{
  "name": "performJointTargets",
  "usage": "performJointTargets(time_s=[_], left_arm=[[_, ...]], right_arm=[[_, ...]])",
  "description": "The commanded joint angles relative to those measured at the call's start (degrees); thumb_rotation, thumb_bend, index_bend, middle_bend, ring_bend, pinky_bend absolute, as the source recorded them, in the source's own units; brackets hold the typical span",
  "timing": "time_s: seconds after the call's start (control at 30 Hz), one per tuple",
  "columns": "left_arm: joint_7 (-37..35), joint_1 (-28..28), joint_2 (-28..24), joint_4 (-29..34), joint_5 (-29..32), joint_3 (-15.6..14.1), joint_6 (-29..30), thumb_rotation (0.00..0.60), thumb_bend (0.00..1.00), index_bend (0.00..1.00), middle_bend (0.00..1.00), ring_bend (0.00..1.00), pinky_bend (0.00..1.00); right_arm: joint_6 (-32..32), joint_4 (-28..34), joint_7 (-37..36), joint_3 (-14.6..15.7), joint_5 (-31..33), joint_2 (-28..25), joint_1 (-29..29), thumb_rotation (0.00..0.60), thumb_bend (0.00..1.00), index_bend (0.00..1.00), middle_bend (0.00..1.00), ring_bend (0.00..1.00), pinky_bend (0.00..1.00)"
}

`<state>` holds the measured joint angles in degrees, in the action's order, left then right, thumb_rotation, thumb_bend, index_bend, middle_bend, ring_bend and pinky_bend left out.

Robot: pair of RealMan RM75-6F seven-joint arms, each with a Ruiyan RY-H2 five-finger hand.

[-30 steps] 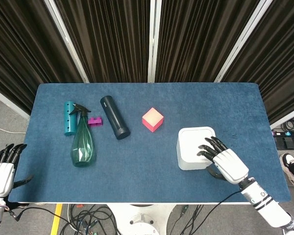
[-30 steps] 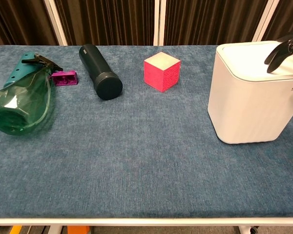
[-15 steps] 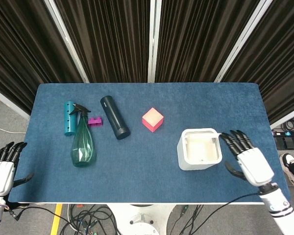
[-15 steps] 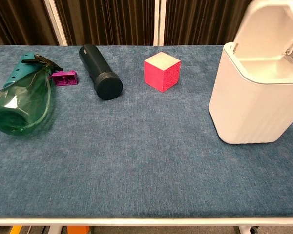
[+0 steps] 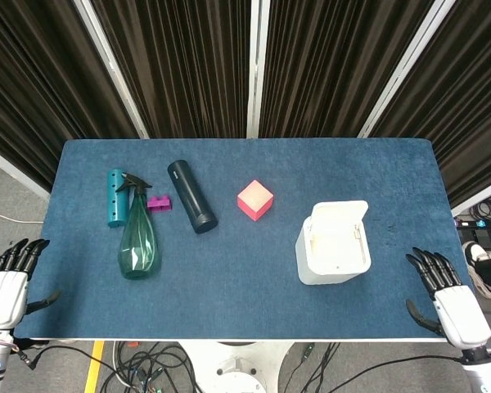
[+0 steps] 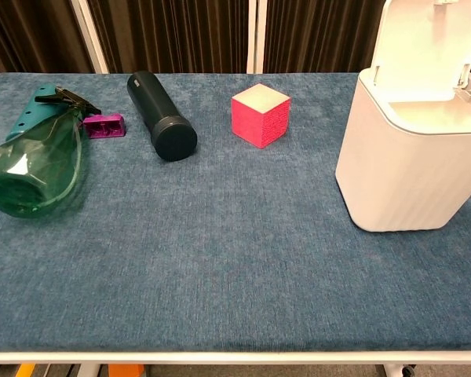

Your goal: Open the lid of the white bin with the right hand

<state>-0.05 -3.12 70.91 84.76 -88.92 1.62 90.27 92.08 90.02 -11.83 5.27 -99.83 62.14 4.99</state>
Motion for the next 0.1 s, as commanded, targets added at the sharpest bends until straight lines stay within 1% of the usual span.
performJointTargets(time_s=[0.03, 0.1], left_arm=[[0.24, 0.10, 0.00, 0.16, 0.14, 0.06, 0.07, 0.600, 0.09, 0.13, 0.14, 0.09, 0.17], [0.28, 0.16, -0.01, 0.25, 0.28, 0.10, 0.04, 0.600, 0.09, 0.13, 0.14, 0.09, 0.17]], right_arm=[[0.01, 0.13, 0.36, 0.06, -0.29, -0.01, -0.17, 0.600, 0.31, 0.00, 0.00, 0.00, 0.00], [-0.17, 0.40, 0.79, -0.14, -0.33, -0.12, -0.09, 0.600, 0.31, 0.00, 0.00, 0.00, 0.00]])
